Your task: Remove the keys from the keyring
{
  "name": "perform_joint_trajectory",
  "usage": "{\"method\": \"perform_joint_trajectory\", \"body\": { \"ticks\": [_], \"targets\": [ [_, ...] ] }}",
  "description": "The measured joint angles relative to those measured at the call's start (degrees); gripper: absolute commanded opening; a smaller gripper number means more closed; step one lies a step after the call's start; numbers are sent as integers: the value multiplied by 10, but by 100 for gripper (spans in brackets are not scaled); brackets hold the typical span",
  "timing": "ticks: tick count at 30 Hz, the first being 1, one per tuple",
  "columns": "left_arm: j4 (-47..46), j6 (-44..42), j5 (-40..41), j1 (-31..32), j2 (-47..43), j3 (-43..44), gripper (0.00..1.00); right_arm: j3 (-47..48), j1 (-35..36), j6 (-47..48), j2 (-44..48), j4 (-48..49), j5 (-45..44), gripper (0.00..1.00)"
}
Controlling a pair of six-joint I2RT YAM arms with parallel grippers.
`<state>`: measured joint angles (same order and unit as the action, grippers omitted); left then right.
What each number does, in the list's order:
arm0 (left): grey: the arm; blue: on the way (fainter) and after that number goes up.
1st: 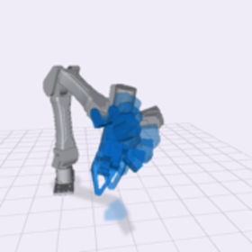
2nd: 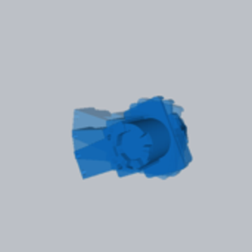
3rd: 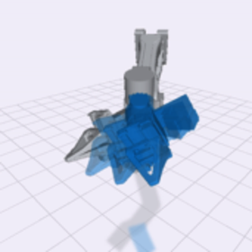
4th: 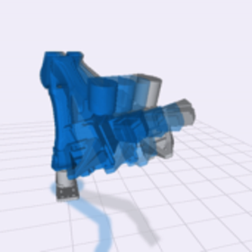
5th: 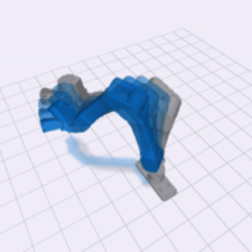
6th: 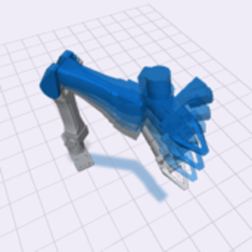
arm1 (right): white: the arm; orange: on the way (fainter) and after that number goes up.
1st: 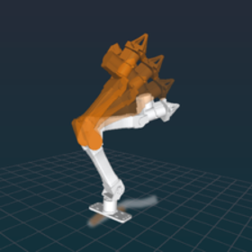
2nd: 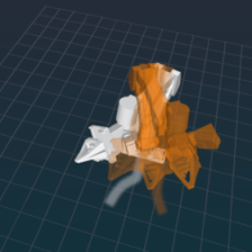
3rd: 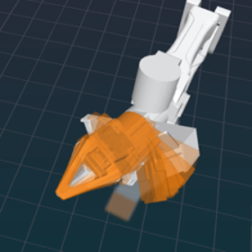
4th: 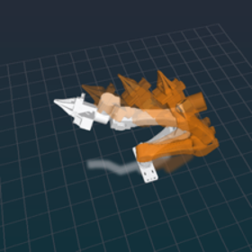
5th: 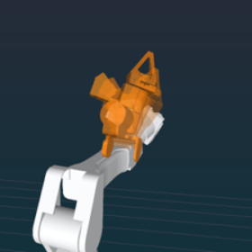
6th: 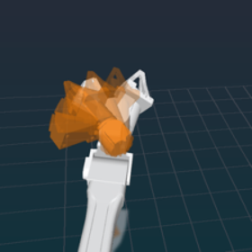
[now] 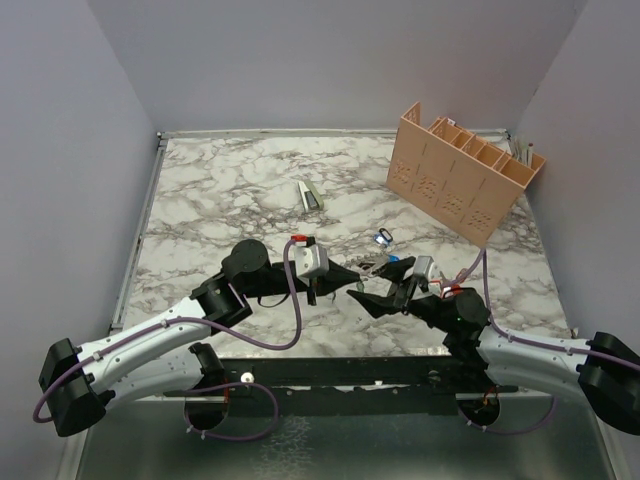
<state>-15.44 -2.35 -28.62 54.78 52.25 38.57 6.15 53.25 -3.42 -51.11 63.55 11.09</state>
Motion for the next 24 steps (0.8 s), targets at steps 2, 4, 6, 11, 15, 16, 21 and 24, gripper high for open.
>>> {"method": "perform_joint_trajectory", "body": {
  "ticks": [2,4,6,11,15,16,21,24],
  "targets": [
    [-2,0,-6,0,1,0,0,0,0,1,0,2,3,58],
    [-3,0,-9,0,1,0,0,0,0,2,0,4,7,48],
    [-3,0,-12,-1,1,0,0,0,0,5,1,5,10,32],
    [-6,-2,-18,-3,2,-1,0,0,0,3,25,-5,29,1],
    [-7,-6,-21,-6,-1,-1,0,0,1,6,66,-30,32,1],
    [-7,-7,-23,-6,-2,-1,0,0,0,7,76,-38,32,1],
    [2,-17,-24,-7,-9,-1,0,0,0,7,123,-86,35,1],
    [10,-20,-24,-7,-10,-1,0,3,0,6,143,-117,40,1]
  ]
}}
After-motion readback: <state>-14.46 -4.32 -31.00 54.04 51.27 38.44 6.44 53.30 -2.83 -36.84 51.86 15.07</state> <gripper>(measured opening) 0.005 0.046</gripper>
